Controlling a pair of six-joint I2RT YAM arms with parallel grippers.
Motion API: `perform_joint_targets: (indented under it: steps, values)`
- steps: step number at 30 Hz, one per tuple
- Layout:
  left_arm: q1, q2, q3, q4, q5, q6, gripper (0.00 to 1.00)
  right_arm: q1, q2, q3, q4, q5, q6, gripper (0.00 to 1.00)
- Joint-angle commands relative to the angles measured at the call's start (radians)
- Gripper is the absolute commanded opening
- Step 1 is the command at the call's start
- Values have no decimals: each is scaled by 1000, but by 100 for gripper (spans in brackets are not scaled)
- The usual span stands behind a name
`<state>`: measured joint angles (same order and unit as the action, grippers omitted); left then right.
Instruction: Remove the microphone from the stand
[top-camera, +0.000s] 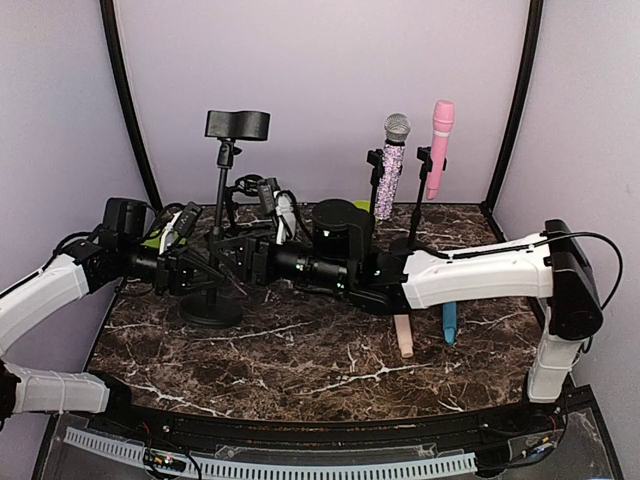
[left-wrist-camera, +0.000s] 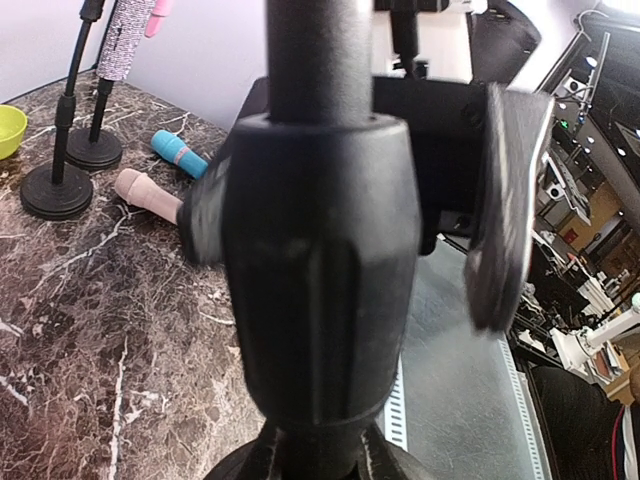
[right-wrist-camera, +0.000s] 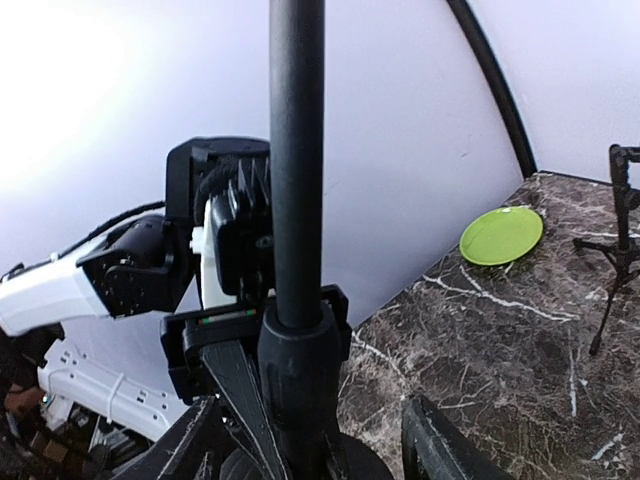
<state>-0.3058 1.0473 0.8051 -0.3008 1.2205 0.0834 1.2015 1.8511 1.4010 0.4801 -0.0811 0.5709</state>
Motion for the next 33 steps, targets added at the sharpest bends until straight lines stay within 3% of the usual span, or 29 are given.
perform_joint_targets:
  steps: [1,4,10,17,25,33]
  values:
    - [2,-11,2,66,-11,-17,0,36,-43,64,-13,206,16,62]
    - [1,-6,14,47,-25,10,0,42,-5,158,-144,247,2,59]
    - [1,-3,26,53,-39,22,0,43,47,241,-232,260,0,50]
    - [2,-7,29,39,-66,38,0,56,74,303,-371,362,2,49]
    - [2,2,35,42,-76,42,0,63,38,209,-301,345,15,48]
    - [1,-1,41,31,-87,51,0,62,118,333,-322,277,23,31]
